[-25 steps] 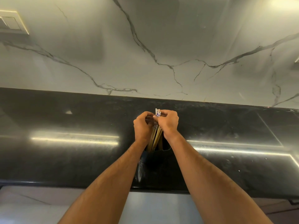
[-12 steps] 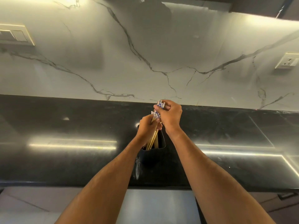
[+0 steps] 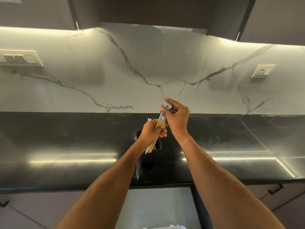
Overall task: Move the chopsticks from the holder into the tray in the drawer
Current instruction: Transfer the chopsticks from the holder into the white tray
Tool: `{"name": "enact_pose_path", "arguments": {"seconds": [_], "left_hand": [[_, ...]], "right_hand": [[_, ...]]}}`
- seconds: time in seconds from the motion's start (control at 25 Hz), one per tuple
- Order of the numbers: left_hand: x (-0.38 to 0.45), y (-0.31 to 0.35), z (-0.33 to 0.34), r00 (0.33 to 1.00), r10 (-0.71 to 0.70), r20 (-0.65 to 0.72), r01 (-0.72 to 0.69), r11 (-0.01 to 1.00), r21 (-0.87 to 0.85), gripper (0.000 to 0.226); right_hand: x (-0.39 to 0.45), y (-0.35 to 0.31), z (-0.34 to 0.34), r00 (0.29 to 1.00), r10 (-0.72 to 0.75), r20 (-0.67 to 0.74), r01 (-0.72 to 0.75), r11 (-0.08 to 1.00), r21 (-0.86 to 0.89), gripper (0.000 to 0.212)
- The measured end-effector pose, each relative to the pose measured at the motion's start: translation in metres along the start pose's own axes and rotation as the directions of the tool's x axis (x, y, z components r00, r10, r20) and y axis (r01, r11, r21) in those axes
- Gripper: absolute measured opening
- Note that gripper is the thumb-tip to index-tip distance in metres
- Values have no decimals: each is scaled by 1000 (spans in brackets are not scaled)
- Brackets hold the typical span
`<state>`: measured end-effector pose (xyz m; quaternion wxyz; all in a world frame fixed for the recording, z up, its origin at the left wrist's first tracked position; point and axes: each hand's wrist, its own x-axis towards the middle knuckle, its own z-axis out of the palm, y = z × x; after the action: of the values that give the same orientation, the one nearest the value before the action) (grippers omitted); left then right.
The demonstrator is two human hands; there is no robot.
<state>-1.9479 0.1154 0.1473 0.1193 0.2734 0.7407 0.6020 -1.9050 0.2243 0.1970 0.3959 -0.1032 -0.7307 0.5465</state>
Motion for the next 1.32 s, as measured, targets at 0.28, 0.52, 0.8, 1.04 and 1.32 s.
{"name": "enact_pose_path", "arguments": {"seconds": [0.28,0.52,0.8,1.04,1.32], "left_hand": [[-62,0,1,995,-37,88,36,999,5,16],[-113,-27,4,961,-164,221,124,975,183,18],[-138,-76,14,890,-399,222,122,678,725,19],[-179,-116,63,894,-360,267,-35,538,842,20],[-241,-172,84,895,-366,254,-31,518,855,19]], "right_hand": [[-51,-13,-24,994,107,1,-107,994,-15,36],[-98,5,-45,964,258,-66,-254,965,64,34],[-139,60,-92,886,284,366,-2,792,-610,33],[-208,99,-84,512,475,716,523,489,-698,16],[-267,155,-101,455,571,683,493,477,-727,11]]}}
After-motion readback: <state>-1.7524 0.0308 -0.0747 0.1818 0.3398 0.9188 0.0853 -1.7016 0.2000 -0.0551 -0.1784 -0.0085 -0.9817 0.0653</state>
